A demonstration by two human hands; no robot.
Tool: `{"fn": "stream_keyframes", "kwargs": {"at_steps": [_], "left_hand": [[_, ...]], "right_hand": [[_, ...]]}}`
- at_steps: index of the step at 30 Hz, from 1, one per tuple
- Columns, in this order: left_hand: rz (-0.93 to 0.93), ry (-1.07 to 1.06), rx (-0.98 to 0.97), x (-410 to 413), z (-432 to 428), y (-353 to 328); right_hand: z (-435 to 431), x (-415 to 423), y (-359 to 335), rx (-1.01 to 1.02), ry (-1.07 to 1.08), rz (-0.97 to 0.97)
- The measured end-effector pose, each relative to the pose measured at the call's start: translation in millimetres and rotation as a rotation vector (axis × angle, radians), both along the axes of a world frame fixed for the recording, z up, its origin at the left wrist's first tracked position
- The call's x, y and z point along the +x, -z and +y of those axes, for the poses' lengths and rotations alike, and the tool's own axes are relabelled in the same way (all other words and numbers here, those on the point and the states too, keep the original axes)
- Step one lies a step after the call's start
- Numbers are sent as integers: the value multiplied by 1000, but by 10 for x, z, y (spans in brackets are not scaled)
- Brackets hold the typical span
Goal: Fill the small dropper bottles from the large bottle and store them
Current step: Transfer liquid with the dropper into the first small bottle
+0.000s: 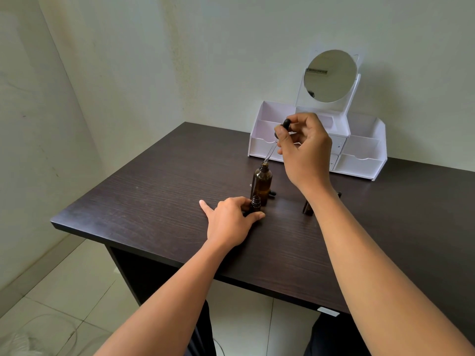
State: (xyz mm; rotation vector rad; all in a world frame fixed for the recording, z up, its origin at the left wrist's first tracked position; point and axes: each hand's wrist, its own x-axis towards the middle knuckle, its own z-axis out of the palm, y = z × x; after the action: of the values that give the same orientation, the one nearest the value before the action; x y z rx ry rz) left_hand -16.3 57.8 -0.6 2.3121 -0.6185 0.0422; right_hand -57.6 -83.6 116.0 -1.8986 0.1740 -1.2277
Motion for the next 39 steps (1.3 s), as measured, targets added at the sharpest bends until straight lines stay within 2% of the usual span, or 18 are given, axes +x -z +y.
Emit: {"fn": "stream_keyframes", "kwargs": {"at_steps": [7, 10, 17, 39], "left_hand": [[11, 2, 16, 0, -2, -21], [9, 1, 25, 3, -1, -18], [18, 6, 17, 5, 3, -24], [18, 24, -2, 13, 4, -9]], "right_hand": [[-66, 75, 73, -24, -14, 174], [-84, 99, 105, -103, 18, 245], [-68, 114, 117, -189, 91, 246], [-84, 232, 174, -111, 87, 287]]}}
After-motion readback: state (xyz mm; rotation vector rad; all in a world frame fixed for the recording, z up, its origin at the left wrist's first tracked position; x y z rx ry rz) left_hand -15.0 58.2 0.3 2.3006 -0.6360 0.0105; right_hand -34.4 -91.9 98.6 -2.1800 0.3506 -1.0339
